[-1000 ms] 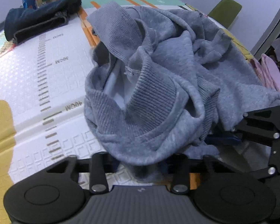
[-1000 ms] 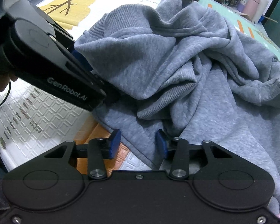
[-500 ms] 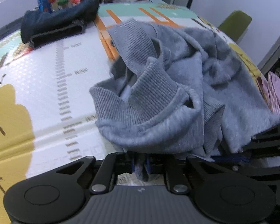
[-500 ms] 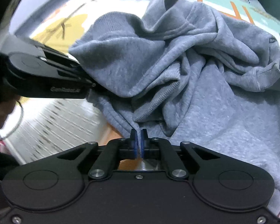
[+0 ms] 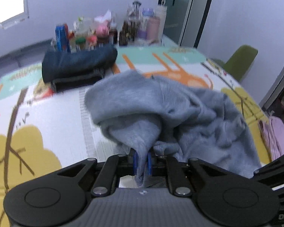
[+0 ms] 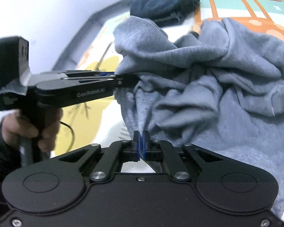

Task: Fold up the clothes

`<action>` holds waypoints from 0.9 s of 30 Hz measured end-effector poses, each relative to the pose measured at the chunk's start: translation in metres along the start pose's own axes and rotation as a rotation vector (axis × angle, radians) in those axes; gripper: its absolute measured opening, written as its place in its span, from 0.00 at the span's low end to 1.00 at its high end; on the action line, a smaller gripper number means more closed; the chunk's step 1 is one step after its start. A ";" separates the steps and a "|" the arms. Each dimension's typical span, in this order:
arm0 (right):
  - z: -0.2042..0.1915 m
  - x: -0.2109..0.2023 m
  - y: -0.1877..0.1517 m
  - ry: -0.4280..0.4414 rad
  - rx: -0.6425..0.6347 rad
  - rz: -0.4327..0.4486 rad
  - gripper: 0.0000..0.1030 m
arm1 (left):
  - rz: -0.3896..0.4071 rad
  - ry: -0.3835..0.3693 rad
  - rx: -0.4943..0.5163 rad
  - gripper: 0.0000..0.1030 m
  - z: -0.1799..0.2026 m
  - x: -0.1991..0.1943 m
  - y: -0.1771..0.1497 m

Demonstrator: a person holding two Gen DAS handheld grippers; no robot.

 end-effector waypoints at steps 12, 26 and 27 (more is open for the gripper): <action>-0.063 -0.044 0.038 0.183 -0.040 0.091 0.03 | 0.157 0.052 -0.008 0.11 -0.021 -0.042 0.063; -0.054 0.053 0.022 0.065 0.053 -0.052 0.15 | -0.192 0.180 -0.092 0.16 -0.065 0.031 -0.004; -0.051 0.060 0.020 0.052 0.062 -0.060 0.24 | -0.212 0.185 -0.102 0.16 -0.068 0.035 -0.009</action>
Point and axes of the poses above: each gripper's, at about its wrist camera, not at the fingertips, and x roughly the way its jaws point, z to its right, y to its top, the point moved 4 cm from there along x, roughly the way its jaws point, and after that the axes turned 14 degrees about x, right-handed, at the moved point
